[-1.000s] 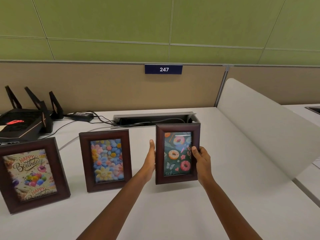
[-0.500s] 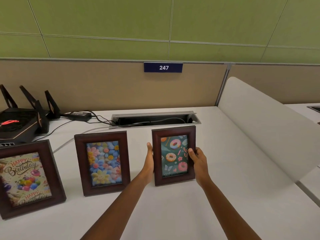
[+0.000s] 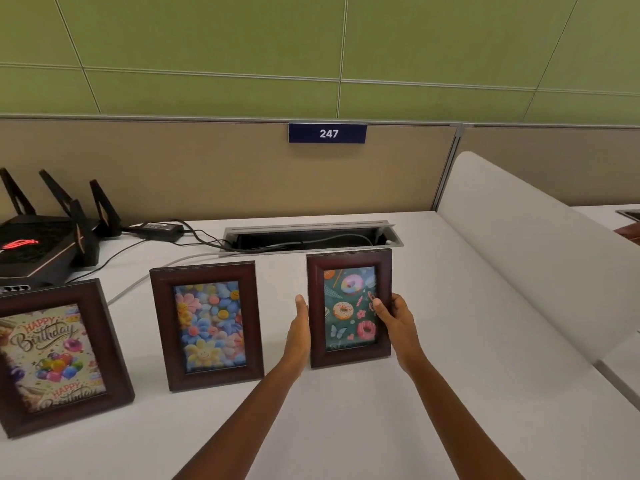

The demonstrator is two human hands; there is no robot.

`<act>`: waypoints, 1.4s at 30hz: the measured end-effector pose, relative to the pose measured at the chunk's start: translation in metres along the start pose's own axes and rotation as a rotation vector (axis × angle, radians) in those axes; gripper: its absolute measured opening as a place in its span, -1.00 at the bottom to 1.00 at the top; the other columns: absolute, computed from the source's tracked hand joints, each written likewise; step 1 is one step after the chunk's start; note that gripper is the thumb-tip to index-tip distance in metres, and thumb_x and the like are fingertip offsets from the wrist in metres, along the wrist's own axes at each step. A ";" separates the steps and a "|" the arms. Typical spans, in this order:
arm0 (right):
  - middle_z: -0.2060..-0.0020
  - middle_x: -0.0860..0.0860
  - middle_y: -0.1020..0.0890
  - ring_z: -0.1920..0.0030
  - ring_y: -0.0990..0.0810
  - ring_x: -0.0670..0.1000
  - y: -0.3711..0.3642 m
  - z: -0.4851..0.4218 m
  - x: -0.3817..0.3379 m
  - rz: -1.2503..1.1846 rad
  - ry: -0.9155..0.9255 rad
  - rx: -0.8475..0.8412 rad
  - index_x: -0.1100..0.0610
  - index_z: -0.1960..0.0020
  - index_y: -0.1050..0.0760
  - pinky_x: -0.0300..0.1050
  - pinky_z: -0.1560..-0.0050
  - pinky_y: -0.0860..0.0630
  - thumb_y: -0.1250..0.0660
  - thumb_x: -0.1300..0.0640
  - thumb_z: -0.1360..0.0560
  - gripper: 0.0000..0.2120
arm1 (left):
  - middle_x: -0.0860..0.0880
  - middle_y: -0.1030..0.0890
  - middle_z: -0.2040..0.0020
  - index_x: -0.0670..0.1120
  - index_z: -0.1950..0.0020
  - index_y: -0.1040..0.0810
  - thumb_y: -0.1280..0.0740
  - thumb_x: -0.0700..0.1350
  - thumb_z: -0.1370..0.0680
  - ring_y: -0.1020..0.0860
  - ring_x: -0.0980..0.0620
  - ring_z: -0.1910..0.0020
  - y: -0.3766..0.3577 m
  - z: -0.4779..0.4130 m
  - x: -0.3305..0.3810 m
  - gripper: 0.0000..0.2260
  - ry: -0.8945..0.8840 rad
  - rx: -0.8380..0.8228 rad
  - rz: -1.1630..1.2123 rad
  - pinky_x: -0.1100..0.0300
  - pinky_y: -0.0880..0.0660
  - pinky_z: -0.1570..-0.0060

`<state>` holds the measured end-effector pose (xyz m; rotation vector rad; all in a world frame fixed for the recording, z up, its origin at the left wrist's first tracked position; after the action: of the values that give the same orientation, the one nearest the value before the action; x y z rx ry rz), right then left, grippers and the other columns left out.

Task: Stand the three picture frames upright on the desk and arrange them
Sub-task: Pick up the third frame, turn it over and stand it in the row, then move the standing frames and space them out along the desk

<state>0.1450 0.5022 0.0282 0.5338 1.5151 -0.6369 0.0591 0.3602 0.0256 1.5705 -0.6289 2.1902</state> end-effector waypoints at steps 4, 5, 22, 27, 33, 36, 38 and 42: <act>-0.15 0.08 -0.48 -0.16 -0.46 0.03 0.004 0.016 0.004 0.120 0.053 0.083 0.17 -0.23 -0.32 -0.06 -0.10 -0.50 -0.30 0.20 -0.48 -0.65 | -0.13 -0.31 -0.45 -0.13 -0.44 -0.21 0.05 0.03 -0.62 -0.27 -0.05 -0.44 0.004 0.020 -0.024 -0.57 -0.135 0.164 -0.183 0.03 -0.15 -0.48; -0.15 0.07 -0.47 -0.18 -0.43 0.01 0.005 0.023 0.006 0.186 0.115 0.143 0.19 -0.24 -0.33 -0.06 -0.16 -0.44 -0.32 0.21 -0.46 -0.63 | -0.13 -0.29 -0.47 -0.14 -0.44 -0.20 0.01 -0.01 -0.62 -0.24 -0.04 -0.45 0.006 0.026 -0.030 -0.58 -0.172 0.192 -0.231 0.07 -0.12 -0.49; -0.33 0.12 -0.43 -0.37 -0.35 0.06 -0.058 0.110 0.046 0.845 0.469 -0.150 0.20 -0.29 -0.36 -0.17 -0.35 -0.22 -0.20 0.21 -0.53 -0.66 | 0.01 -0.20 -0.50 -0.07 -0.46 -0.12 -0.13 -0.09 -0.60 -0.17 0.12 -0.47 0.028 0.085 -0.066 -0.56 -0.503 0.151 -0.819 0.42 -0.02 -0.36; -0.40 0.09 -0.32 -0.41 -0.28 0.03 -0.077 0.117 0.047 0.821 0.384 -0.249 0.19 -0.36 -0.25 -0.23 -0.41 -0.13 -0.14 0.17 -0.55 -0.62 | 0.00 -0.23 -0.46 -0.03 -0.41 -0.11 0.09 0.19 -0.55 -0.19 0.07 -0.45 0.049 0.103 -0.061 -0.51 -0.614 0.130 -0.913 0.34 -0.01 -0.39; -0.39 0.06 -0.34 -0.40 -0.30 0.00 -0.113 0.131 0.046 0.831 0.427 -0.329 0.14 -0.36 -0.24 -0.33 -0.37 -0.06 -0.13 0.15 -0.56 -0.63 | -0.23 -0.45 -0.33 -0.19 -0.34 -0.32 0.17 0.25 -0.53 -0.39 -0.15 -0.33 0.086 0.123 -0.053 -0.35 -0.646 0.259 -0.987 -0.04 -0.19 -0.31; -0.39 0.04 -0.35 -0.40 -0.30 -0.03 -0.135 0.141 0.047 0.829 0.448 -0.346 0.11 -0.36 -0.25 -0.36 -0.36 -0.07 -0.12 0.12 -0.56 -0.63 | -0.21 -0.61 -0.17 -0.24 -0.19 -0.52 0.14 0.13 -0.59 -0.58 -0.19 -0.15 0.106 0.135 -0.040 -0.40 -0.607 0.302 -1.068 -0.02 -0.49 -0.10; -0.42 0.01 -0.31 -0.42 -0.27 -0.05 -0.152 0.147 0.049 0.840 0.444 -0.364 0.09 -0.38 -0.23 -0.37 -0.35 -0.06 -0.10 0.10 -0.57 -0.62 | -0.22 -0.63 -0.13 -0.25 -0.16 -0.54 0.11 0.10 -0.60 -0.60 -0.20 -0.12 0.120 0.140 -0.036 -0.43 -0.625 0.358 -1.083 -0.04 -0.54 -0.03; -0.45 -0.04 -0.23 -0.45 -0.20 -0.09 -0.186 0.161 0.052 0.845 0.426 -0.408 0.05 -0.41 -0.16 -0.50 -0.31 0.08 -0.07 0.06 -0.58 -0.60 | -0.26 -0.53 -0.25 -0.27 -0.24 -0.47 -0.28 -0.15 -0.48 -0.51 -0.24 -0.23 0.160 0.141 -0.034 -0.64 -0.663 0.491 -1.047 -0.05 -0.44 -0.15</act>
<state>0.1351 0.2536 -0.0103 0.9412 1.5658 0.4570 0.0940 0.1481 0.0105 2.1678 0.5631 1.0481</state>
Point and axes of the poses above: each hand's wrist, its own z-axis away from the middle knuckle, its own y-axis out of the back of the hand, x = y × z, the point moved 1 cm from there along -z, towards the middle knuckle
